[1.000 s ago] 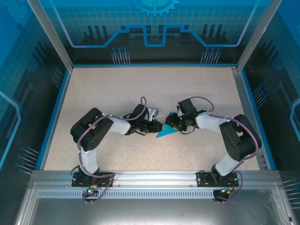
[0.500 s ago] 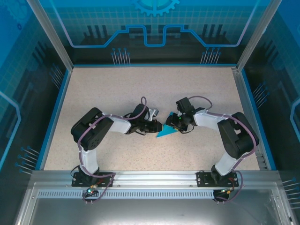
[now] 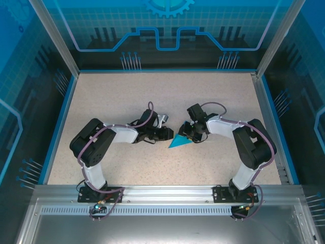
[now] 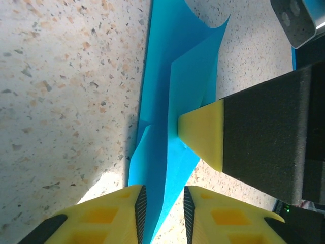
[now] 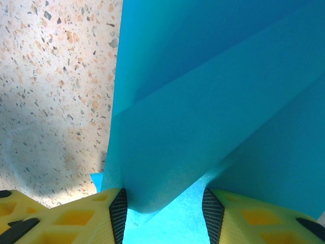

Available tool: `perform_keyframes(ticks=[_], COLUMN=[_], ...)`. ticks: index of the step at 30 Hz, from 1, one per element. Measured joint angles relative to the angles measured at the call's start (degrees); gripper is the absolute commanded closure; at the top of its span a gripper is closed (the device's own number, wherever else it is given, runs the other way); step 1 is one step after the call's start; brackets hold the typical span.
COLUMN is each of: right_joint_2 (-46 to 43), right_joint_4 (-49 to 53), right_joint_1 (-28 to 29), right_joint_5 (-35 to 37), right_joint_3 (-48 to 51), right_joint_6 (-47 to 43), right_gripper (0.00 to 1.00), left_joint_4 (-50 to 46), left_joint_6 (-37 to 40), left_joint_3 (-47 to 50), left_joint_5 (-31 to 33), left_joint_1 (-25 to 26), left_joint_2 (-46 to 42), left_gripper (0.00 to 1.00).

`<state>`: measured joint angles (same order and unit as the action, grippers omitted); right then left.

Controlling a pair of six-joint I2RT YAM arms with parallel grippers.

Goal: Fold a paper plane with a square sheet of paper (pick it up from the middle)

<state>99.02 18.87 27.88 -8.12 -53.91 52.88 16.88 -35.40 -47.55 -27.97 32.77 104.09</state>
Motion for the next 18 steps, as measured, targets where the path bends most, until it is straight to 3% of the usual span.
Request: perform_keyframes(ticks=[9,18], right_joint_2=[-0.1,1.4], right_joint_4=[-0.2,2.3], right_joint_1=[0.2,0.3], right_joint_5=[0.0,-0.2], right_joint_3=[-0.1,-2.3], right_joint_6=[0.0,1.0], right_gripper=[0.47,0.43], left_joint_4=[0.4,4.6], left_joint_6=[-0.7,-2.2], left_joint_3=[-0.2,0.5], left_joint_5=[-1.9,-4.9], left_joint_1=[0.0,0.0], left_joint_2=[0.5,0.5], left_gripper=[0.71,0.82])
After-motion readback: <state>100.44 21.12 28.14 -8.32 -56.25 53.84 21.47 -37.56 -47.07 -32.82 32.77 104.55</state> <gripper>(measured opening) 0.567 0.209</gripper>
